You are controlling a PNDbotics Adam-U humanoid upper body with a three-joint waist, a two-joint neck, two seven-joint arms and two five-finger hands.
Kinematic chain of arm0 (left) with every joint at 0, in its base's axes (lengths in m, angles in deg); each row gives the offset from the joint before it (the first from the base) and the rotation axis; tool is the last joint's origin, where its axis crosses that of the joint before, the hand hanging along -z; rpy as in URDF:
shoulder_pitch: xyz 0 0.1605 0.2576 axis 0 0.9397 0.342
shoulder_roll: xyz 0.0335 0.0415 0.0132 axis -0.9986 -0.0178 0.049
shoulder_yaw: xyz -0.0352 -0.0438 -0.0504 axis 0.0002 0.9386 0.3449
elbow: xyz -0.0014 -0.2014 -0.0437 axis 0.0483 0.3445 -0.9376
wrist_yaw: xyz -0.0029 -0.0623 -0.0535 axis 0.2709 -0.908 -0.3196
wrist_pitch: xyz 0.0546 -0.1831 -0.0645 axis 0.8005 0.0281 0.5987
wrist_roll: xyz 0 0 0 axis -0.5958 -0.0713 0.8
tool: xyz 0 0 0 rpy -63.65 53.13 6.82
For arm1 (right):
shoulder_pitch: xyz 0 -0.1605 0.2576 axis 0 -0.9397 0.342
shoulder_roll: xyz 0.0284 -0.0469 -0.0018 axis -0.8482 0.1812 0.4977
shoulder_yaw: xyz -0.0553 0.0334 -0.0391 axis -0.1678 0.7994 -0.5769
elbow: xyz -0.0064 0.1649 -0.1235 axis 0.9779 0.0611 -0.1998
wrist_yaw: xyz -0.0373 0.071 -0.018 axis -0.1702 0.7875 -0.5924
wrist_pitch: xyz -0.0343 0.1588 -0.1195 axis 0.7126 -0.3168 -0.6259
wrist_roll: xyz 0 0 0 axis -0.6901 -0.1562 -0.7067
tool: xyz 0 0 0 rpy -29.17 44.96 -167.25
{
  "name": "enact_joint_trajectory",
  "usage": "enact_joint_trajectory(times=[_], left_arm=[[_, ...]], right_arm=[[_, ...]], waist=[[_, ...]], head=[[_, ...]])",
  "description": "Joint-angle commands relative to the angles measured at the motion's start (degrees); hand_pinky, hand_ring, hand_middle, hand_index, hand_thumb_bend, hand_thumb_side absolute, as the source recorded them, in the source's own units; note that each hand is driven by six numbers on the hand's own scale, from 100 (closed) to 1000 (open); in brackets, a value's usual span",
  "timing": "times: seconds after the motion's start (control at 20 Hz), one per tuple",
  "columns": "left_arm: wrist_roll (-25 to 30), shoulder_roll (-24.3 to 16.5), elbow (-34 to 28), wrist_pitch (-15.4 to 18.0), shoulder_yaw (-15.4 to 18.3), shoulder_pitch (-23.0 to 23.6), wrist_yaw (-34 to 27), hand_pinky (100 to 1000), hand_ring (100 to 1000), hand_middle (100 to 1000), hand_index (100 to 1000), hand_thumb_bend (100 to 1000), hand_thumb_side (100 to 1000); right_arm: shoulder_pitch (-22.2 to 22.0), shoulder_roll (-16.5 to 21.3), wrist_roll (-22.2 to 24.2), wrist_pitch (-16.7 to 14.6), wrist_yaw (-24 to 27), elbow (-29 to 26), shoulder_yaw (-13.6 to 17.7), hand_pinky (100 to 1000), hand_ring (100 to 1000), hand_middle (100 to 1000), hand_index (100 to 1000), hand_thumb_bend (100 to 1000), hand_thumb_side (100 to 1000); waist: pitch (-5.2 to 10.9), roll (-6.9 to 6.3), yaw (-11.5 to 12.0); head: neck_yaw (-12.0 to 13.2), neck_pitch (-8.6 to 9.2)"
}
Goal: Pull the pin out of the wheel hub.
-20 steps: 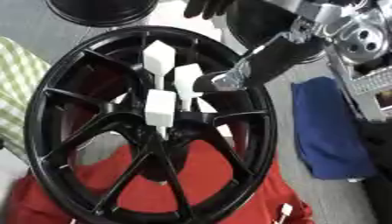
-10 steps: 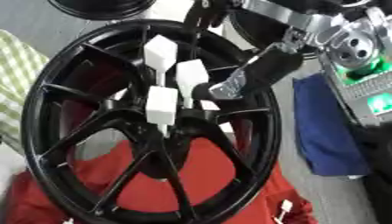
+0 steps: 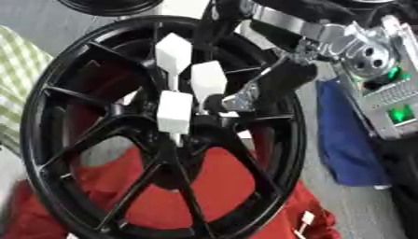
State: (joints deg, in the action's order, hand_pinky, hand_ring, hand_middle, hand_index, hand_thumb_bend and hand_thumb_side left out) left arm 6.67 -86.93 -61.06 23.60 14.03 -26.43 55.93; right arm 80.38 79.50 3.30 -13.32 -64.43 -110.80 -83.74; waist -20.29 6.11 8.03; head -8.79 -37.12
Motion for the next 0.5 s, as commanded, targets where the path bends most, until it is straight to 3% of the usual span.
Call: enact_joint_trajectory(times=[0.05, 0.5], left_arm=[[0.2, -1.4, -1.3, 0.1, -0.1, -0.9, 0.0, 575, 505, 484, 676, 108, 967], [0.4, -1.4, -1.7, 0.0, -0.2, -1.2, 0.1, 575, 505, 484, 676, 107, 966]], right_arm=[[1.0, 0.7, 0.0, -0.3, -0.1, 0.1, 0.2, 708, 707, 672, 708, 539, 219], [1.0, 0.9, 0.0, -0.5, -0.3, 2.0, -0.2, 705, 705, 666, 703, 510, 184]], waist=[[0.77, -0.37, 0.1], [0.24, -0.31, 0.5]], head=[[-0.3, 0.78], [-0.5, 1.11]])
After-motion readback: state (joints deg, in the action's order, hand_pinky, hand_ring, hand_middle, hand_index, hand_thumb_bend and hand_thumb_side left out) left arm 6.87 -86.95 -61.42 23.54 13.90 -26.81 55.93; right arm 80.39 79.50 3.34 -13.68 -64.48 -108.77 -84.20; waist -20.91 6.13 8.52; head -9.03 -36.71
